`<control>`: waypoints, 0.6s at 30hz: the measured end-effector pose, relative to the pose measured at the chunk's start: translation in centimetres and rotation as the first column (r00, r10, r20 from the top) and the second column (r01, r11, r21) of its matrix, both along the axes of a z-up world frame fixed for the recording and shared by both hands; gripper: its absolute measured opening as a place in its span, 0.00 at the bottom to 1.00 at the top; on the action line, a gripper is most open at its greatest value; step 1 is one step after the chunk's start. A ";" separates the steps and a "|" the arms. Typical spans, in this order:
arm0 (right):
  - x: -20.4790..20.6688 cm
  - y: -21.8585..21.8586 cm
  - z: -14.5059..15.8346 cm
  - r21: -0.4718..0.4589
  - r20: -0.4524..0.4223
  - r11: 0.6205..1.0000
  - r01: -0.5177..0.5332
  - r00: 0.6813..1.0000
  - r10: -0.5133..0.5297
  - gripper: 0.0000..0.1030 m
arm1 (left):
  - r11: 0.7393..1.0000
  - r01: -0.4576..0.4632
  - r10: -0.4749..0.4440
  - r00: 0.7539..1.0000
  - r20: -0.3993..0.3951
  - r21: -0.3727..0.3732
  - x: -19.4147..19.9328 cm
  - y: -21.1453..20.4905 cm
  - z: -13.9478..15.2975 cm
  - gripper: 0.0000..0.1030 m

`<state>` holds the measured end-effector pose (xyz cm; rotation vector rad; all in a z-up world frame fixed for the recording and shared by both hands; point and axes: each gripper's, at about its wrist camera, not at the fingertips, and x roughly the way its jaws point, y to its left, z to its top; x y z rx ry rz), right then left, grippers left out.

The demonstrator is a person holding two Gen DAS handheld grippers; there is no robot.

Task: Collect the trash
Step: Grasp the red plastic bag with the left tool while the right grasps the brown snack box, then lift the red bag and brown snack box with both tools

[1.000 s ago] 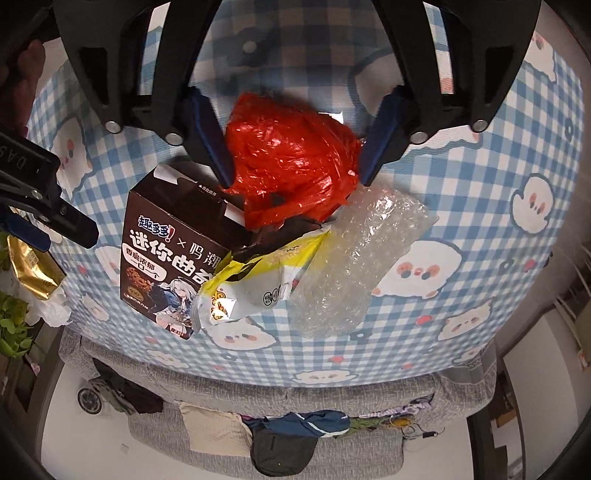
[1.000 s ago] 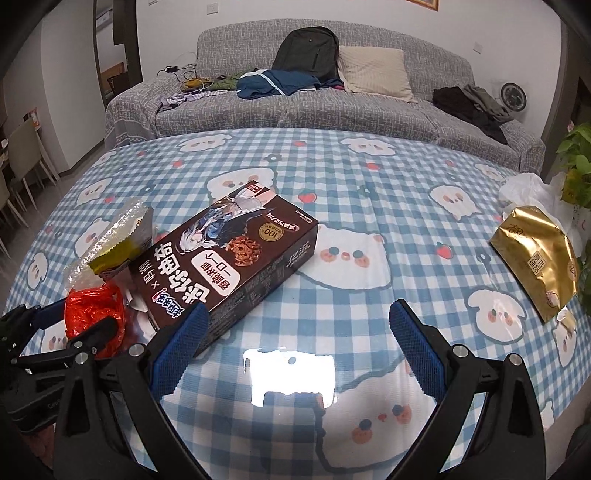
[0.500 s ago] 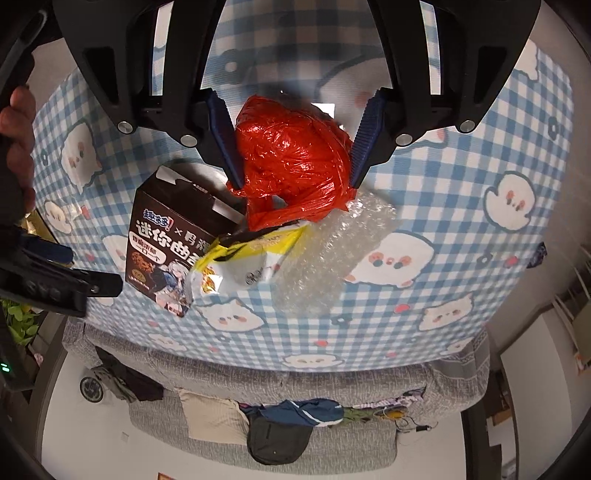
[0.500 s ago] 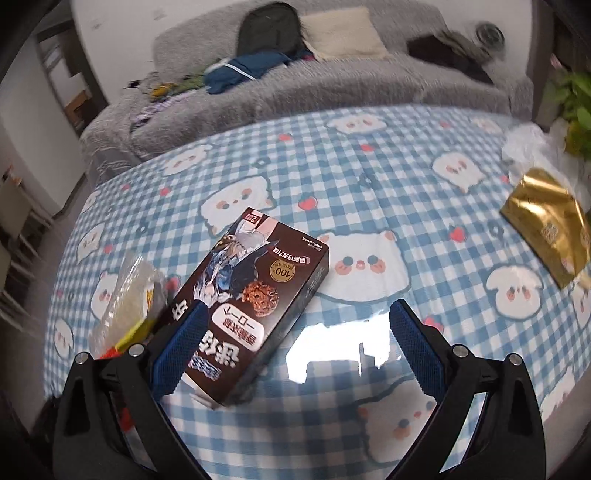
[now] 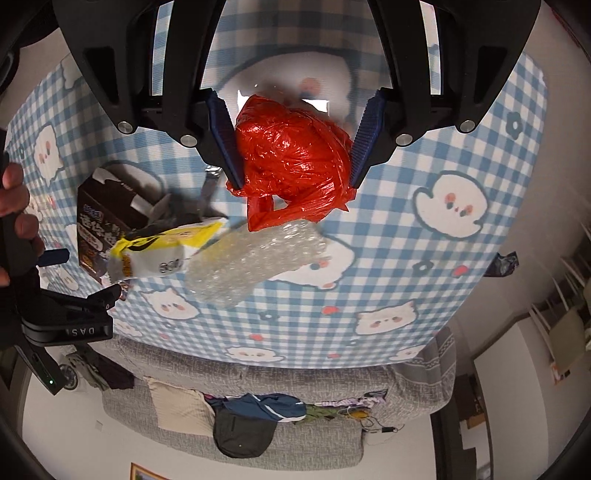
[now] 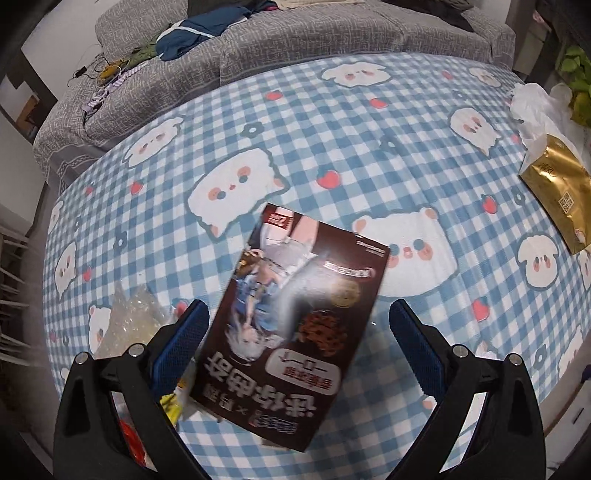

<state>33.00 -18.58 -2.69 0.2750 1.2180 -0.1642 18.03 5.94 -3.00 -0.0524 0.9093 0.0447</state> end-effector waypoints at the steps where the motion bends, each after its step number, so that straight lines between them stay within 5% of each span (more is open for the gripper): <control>1: 0.2 0.4 -0.1 -0.009 -0.009 1.000 -0.003 1.000 0.003 0.91 | 1.000 -0.001 0.001 1.000 0.000 -0.001 -0.1 0.4 -0.1 0.54; 8: 1.2 1.2 -1.9 -0.067 -0.086 0.997 0.044 0.995 -0.050 0.92 | 1.000 -0.020 0.020 1.000 -0.013 0.001 -0.8 3.0 -0.6 0.54; 18: 0.7 0.5 -1.9 -0.095 -0.062 0.991 0.098 0.993 -0.104 0.92 | 1.000 -0.007 0.006 1.000 -0.025 -0.023 -1.0 4.2 -0.9 0.54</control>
